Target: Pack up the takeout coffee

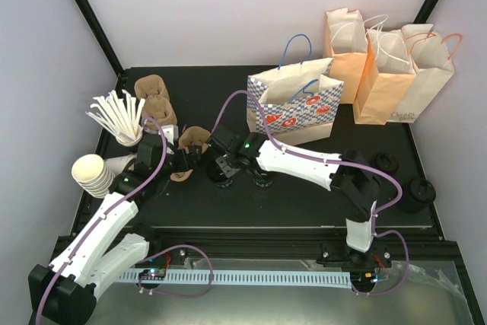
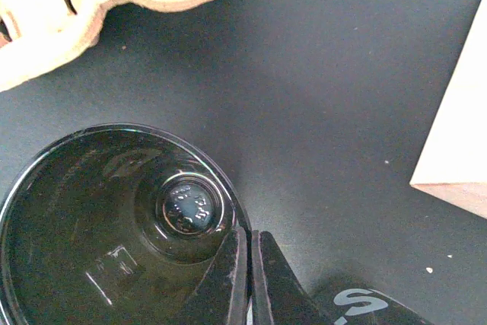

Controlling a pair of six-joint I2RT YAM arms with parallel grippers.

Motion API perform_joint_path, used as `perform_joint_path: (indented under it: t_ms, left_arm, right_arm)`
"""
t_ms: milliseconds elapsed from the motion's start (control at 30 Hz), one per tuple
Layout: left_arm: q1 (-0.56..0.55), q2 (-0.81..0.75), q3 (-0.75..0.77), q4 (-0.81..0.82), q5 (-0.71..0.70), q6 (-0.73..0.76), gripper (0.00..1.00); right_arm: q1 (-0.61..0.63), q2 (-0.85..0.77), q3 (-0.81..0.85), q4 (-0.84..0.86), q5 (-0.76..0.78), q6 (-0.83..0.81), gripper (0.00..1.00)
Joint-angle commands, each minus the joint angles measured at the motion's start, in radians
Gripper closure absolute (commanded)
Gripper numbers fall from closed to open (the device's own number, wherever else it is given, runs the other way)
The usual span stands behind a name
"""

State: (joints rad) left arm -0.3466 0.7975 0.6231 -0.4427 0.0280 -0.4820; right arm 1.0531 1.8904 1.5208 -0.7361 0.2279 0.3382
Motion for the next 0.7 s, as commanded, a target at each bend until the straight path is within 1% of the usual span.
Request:
perform_joint_path:
  t_ms: [0,67,133,267,300,367,400,467,500,567,600,667]
  left_arm:
    - [0.008,-0.02,0.026,-0.023,0.008,0.016,0.04]
    - [0.008,-0.02,0.03,-0.026,0.008,0.016,0.04]
    - [0.008,-0.02,0.034,-0.027,0.01,0.018,0.04]
    - [0.008,-0.021,0.034,-0.031,0.012,0.017,0.04]
    - [0.008,-0.021,0.032,-0.026,0.015,0.016,0.04]
    - [0.008,-0.017,0.031,-0.018,0.025,0.016,0.04]
    - [0.008,-0.015,0.033,-0.02,0.028,0.017,0.04]
    - [0.008,-0.012,0.038,-0.022,0.034,0.017,0.04]
    - [0.008,-0.013,0.038,-0.021,0.034,0.017,0.04]
    - [0.008,-0.014,0.038,-0.021,0.039,0.017,0.04]
    - [0.008,-0.016,0.038,-0.025,0.04,0.019,0.04]
    - [0.008,-0.018,0.034,-0.023,0.038,0.02,0.03]
  right_arm:
    - [0.005,-0.086,0.032,0.001,0.029,0.005,0.99]
    - [0.002,-0.091,0.0,0.019,0.04,0.01,0.99]
    - [0.001,-0.085,0.027,-0.029,0.047,0.028,0.99]
    - [-0.001,-0.174,-0.053,0.067,0.038,0.032,0.99]
    - [-0.005,-0.166,-0.053,0.058,0.039,0.034,0.99]
    - [-0.008,-0.143,0.006,-0.02,0.055,0.045,0.99]
    - [-0.009,-0.151,-0.004,-0.016,0.055,0.044,0.99]
    - [-0.009,-0.186,-0.073,0.064,0.049,0.034,0.99]
    - [-0.013,-0.18,-0.073,0.073,0.042,0.035,0.99]
    - [-0.012,-0.146,0.001,-0.031,0.074,0.067,0.99]
    - [-0.003,-0.17,-0.018,-0.005,0.092,0.066,0.99]
    - [-0.006,-0.258,-0.151,0.16,0.085,0.048,0.99]
